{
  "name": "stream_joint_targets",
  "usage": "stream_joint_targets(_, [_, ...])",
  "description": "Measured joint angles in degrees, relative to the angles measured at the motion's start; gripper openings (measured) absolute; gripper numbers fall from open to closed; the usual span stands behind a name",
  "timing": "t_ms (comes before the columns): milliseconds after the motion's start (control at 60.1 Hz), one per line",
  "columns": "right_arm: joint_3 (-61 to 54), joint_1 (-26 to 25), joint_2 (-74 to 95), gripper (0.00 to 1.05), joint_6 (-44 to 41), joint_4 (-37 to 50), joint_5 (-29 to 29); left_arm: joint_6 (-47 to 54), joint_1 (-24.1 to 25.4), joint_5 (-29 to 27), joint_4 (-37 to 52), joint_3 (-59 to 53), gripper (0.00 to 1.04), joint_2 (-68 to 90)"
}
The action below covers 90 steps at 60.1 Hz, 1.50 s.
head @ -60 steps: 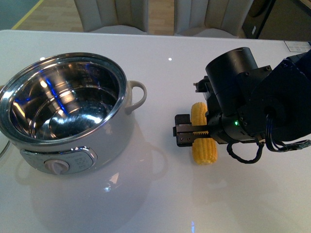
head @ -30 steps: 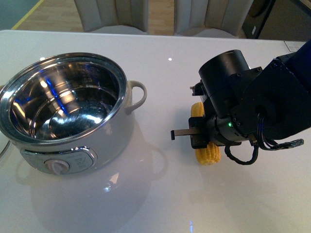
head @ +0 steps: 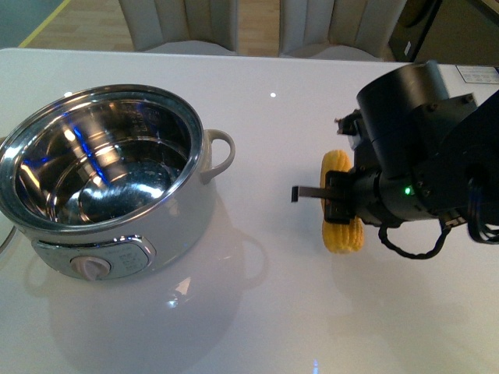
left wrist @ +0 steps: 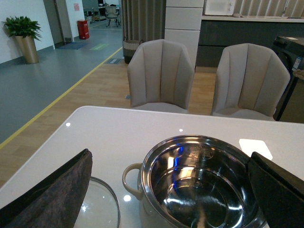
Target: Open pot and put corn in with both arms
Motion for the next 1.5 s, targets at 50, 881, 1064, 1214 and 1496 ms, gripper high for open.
stream_joint_targets(50, [-0.26,-0.11,-1.84,0.18,0.7,0.0,0.0,0.0,0.0,0.0,0.0,0.0,0.98,0.0])
stream_joint_targets(881, [11.15,8.24,-12.0,0.15,22.95,-2.1,-4.66,0.0,0.0,0.0,0.0,0.0,0.98,0.0])
stream_joint_targets(1064, [15.82,11.32,-8.46,0.15,25.16,-4.09,-4.87,0.0,0.0,0.0,0.0,0.0,0.98,0.0])
stream_joint_targets(1214, [18.51,13.46,-5.2,0.14,26.58,-4.9,-5.22,0.0,0.0,0.0,0.0,0.0,0.98,0.0])
stream_joint_targets(1496, [20.04,16.22,-2.16,0.14,26.75,-5.31,-7.72,0.0,0.0,0.0,0.0,0.0,0.98,0.0])
